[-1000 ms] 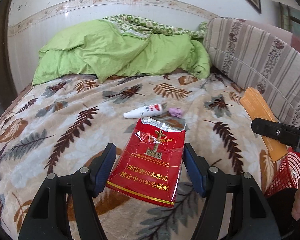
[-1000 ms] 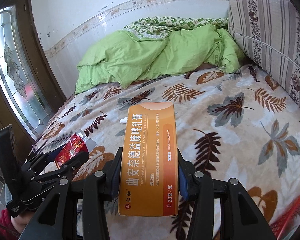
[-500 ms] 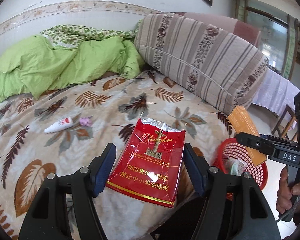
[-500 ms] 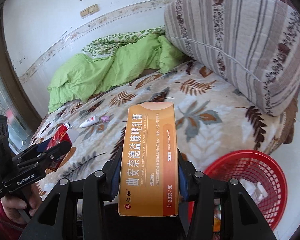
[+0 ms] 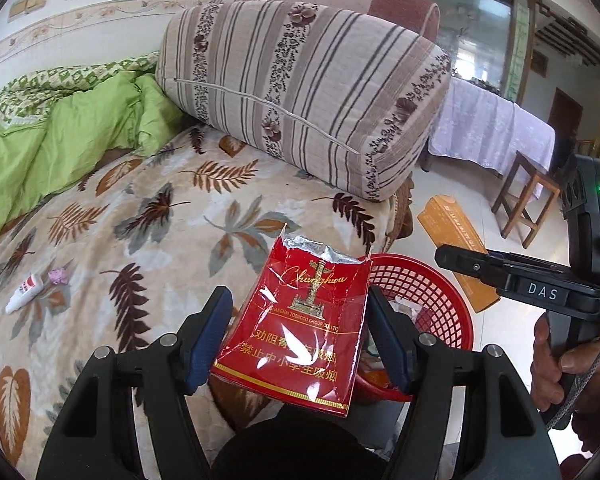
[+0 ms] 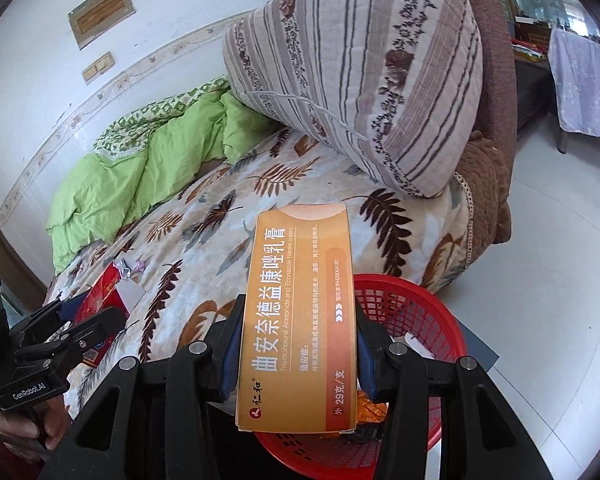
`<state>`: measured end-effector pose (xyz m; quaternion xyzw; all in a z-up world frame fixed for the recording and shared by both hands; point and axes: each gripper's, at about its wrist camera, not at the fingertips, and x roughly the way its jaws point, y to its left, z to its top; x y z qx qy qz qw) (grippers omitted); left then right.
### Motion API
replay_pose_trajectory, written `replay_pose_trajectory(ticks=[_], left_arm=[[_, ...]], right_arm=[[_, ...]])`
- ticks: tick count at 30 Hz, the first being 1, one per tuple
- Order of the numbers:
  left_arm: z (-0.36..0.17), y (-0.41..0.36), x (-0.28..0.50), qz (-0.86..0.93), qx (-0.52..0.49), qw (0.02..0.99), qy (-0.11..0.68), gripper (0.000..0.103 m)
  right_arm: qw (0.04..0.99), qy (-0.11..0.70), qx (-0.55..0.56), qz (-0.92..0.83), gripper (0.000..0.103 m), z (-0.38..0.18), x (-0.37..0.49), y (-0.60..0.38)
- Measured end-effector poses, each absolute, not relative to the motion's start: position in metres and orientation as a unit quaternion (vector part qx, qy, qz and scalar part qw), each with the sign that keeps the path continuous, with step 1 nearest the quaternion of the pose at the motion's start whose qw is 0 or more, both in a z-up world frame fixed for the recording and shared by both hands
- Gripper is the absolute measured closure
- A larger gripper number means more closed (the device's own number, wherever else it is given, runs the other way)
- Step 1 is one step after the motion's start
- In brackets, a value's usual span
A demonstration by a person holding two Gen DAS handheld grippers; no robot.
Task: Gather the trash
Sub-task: 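Carry the red pack and orange box over the red basket with both tools, then open both tools to drop the pack and box into the red basket, then move both open tools back over the spray bottle and purple wrapper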
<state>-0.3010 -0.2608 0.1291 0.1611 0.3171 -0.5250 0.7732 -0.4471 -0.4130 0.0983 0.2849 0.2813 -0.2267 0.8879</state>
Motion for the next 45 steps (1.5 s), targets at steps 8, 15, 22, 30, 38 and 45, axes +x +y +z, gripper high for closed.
replay_pose_trajectory(ticks=[8, 15, 22, 30, 38, 45], left_arm=[[0.116, -0.3, -0.31, -0.546, 0.176, 0.744, 0.343, 0.036], [0.101, -0.327, -0.309, -0.558, 0.174, 0.716, 0.383, 0.036], [0.088, -0.351, -0.32, -0.576, 0.193, 0.68, 0.41, 0.029], [0.094, -0.336, -0.311, -0.557, 0.175, 0.703, 0.406, 0.027], [0.116, -0.283, -0.275, -0.508, 0.167, 0.763, 0.363, 0.027], [0.125, -0.22, -0.228, -0.451, 0.141, 0.808, 0.351, 0.027]], right_arm=[[0.878, 0.277, 0.304, -0.243, 0.054, 0.09, -0.463, -0.43], [0.87, 0.28, 0.324, -0.245, 0.054, 0.077, -0.469, -0.439], [0.852, 0.294, 0.349, -0.258, 0.049, 0.059, -0.473, -0.451], [0.852, 0.287, 0.353, -0.258, 0.047, 0.062, -0.476, -0.453], [0.878, 0.308, 0.296, -0.217, 0.047, 0.081, -0.429, -0.422], [0.902, 0.33, 0.234, -0.15, 0.047, 0.096, -0.362, -0.373]])
